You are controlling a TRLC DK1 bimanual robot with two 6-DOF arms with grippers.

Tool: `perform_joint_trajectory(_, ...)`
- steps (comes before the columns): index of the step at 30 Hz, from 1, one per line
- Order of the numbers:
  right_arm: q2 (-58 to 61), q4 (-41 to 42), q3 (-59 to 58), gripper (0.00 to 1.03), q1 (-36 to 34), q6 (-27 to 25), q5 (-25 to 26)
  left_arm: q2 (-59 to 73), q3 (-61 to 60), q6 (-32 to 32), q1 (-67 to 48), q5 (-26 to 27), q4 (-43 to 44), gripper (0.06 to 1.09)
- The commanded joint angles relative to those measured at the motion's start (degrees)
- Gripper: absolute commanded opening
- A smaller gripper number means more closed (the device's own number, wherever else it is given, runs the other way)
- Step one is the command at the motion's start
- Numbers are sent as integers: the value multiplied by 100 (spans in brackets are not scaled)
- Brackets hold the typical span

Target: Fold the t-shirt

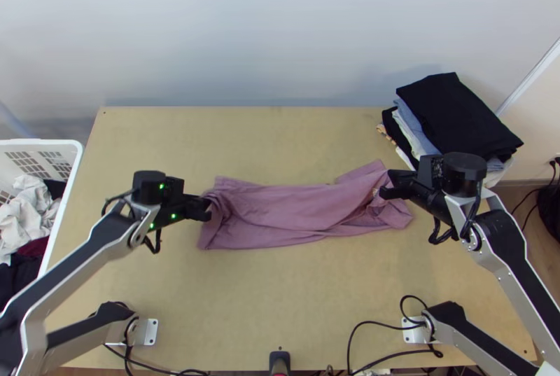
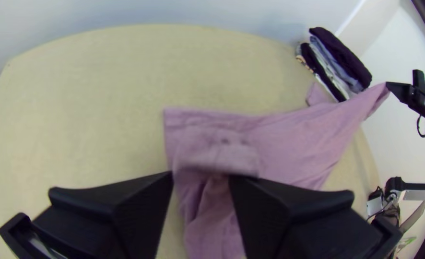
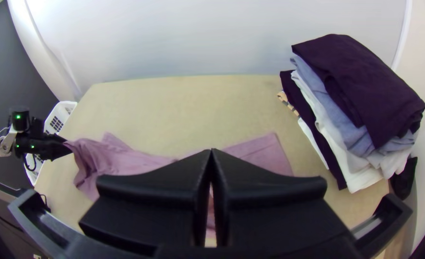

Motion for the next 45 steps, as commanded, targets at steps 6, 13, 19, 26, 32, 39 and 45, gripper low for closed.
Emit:
perform_joint_trajectory(6,-64,75,-238,3,30,126,-4,372,1414,-303,1444,1060,-928,104)
perform_joint_trajectory(13,-46,93,-309,3,179,363,-4,777,2618,-751,1559,1421,-1903,104)
perform_joint_trajectory(19,-37,146,-317,3,276,442,-4,1568,3409,-839,662,542,-2870,103)
perform_joint_trajectory(26,-46,146,-326,3,258,442,-4,2447,3937,-847,-120,-1181,-3292,94)
perform_joint_trajectory(32,-64,198,-370,3,258,530,-4,2956,4139,-856,-331,-1743,-3283,94)
perform_joint_trajectory(39,-81,383,-493,3,241,548,-4,3492,4473,-1076,-568,-1849,-3274,88)
perform_joint_trajectory(45,-99,497,-502,3,241,627,-4,3853,4657,-1208,-788,-1981,-3292,88)
